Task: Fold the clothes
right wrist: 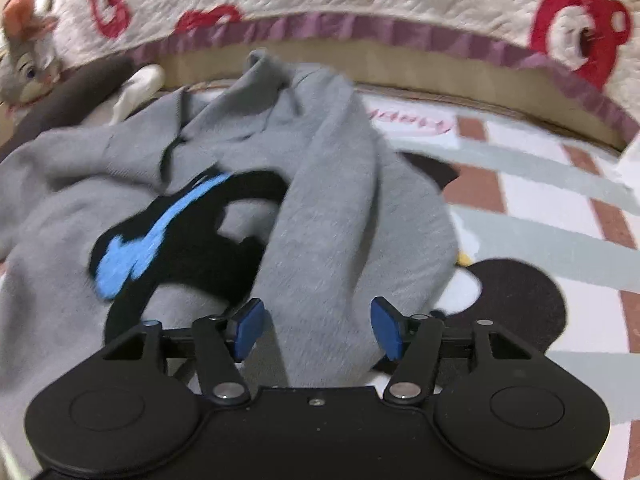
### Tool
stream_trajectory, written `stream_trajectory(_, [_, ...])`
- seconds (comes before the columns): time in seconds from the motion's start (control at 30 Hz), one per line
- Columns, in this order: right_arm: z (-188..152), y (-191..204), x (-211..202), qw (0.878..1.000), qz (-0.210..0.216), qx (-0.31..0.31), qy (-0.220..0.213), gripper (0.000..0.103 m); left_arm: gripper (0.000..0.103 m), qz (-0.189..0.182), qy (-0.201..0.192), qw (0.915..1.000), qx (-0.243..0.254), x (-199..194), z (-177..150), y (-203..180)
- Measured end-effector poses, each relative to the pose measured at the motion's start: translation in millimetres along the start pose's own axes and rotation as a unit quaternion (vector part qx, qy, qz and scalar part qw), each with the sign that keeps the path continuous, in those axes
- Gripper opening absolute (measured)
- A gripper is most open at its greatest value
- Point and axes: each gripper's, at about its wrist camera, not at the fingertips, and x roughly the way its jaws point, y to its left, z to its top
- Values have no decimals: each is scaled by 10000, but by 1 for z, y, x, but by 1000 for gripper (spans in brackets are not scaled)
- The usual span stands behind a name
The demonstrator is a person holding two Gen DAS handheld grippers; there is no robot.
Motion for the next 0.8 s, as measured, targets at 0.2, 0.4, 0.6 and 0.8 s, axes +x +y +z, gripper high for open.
stream_trajectory(0.2, [1,-4,8,9983,91,573,79,67,69,-1780,922,9774,674,-29,-43,-83])
stream_trajectory(0.4, [-4,16,-9,9977,-197,654,-7,67,71,-3043,1955,9184,1604,-40,-106,-160])
stream_trajectory(0.6, [-15,5,16,9960,-486,691,297,72,71,-3164,2584,8951,1788,-36,-161,-196])
stream_trajectory(0.8, [-14,-2,9,9990,-279,346,109,12,71,-3104,2791,8909,1793,-23,-170,-191])
